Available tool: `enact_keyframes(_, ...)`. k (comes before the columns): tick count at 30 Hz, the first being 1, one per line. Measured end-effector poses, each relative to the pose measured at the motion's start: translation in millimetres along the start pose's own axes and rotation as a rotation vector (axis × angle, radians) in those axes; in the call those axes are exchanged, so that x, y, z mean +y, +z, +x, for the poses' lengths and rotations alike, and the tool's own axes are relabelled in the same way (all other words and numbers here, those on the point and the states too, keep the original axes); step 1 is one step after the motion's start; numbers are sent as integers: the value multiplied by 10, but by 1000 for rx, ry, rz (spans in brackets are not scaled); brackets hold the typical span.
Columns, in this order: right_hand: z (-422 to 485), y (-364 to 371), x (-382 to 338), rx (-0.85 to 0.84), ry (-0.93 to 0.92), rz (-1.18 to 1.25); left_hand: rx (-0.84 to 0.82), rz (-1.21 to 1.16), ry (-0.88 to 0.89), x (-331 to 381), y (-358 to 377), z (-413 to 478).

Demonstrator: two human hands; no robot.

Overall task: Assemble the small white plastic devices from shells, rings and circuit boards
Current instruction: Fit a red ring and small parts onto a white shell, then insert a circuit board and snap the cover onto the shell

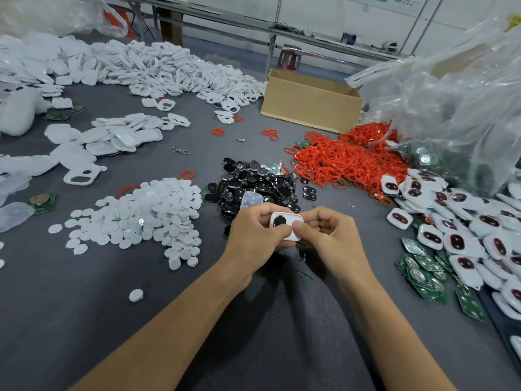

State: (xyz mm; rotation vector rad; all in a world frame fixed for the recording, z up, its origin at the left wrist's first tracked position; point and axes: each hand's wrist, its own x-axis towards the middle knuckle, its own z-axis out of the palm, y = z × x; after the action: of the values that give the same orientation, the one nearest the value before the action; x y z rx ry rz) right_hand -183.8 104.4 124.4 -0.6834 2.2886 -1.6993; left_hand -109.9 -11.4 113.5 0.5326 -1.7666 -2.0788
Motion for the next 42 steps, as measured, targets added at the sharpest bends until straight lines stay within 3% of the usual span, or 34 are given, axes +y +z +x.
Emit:
enact_keyframes(11, 19, 46, 9, 35, -3, -74, -14, -75, -40, 11, -8, 3)
enact_keyframes(16, 167, 52, -179, 149, -165, -151, -32, -160, -121, 27, -18, 21)
enact_keyframes(21, 491, 213, -440, -124, -272, -564, -203, -136, -161, -9, -10, -31)
enact_keyframes(24, 640, 398, -443, -272, -271, -770, -207, -146, -163, -6, -19, -21)
enact_keyframes(26, 697, 484, -446, -280, -260, -816, -201, -142, -168, -9, -15, -17)
enact_keyframes(35, 718, 468, -493, -272, -216, -758, -189, -115, -164, -32, -28, -14)
enact_keyframes(42, 474, 117, -510, 60, -245, -297, -153, -232, -200, 25, -61, 4)
